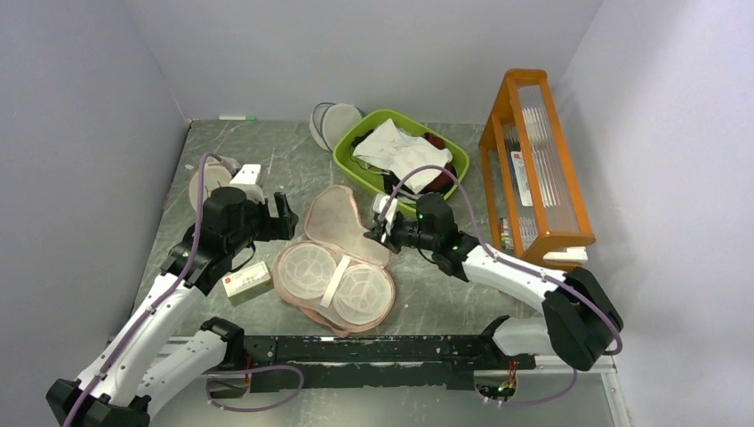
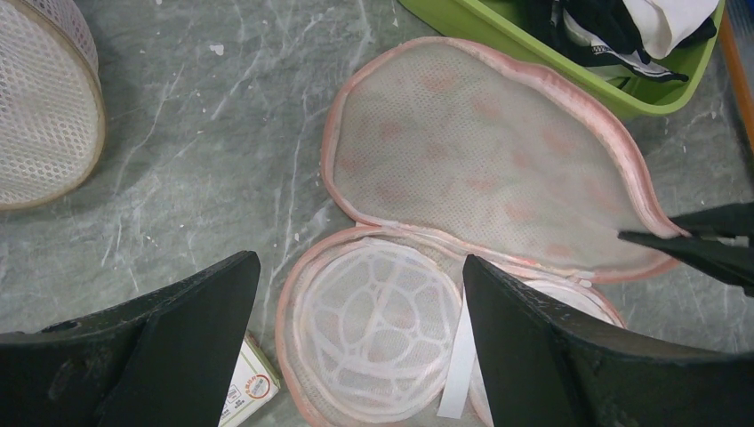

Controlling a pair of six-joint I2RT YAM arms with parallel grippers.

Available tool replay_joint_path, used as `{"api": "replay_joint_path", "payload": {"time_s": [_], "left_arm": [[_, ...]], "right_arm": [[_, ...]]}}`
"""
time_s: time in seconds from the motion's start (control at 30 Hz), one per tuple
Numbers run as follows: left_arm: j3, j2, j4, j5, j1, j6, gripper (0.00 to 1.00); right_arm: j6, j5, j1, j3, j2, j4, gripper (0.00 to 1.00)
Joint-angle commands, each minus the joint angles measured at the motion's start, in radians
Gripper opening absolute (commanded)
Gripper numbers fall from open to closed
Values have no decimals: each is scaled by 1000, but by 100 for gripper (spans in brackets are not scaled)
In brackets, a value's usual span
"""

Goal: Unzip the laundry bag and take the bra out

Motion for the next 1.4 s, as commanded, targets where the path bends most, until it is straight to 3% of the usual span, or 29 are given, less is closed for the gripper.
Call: {"api": "replay_joint_path", "payload": {"time_s": [0.0,0.23,0.47,0.7,1.03,1.13,1.2,1.37], "left_arm": [[-3,-9,29,13,11,12,96],[-1,-9,28,14,11,13,96],[-4,-12,33,18,11,13,96],[-6,-15,33,19,11,13,97],[-4,-10,33,24,11,15,96],[-2,-8,32,24,11,14,96],[-4,-9,31,27,11,13,96],[-4,-10,32,27,11,12,96]], "right_arm": [[-206,-23,78,-7,-67,-75,2],[-291,85,244,-61,-58,-136,0],[-266,-17,335,-150,-68,-124,0],[-68,-74,376,-319,-61,159,0],[97,97,377,-495,-154,410,0],[123,174,376,-501,-198,394,15],[151,259,377,-494,-236,361,34],[181,433,362,-493,-365,331,66]]}}
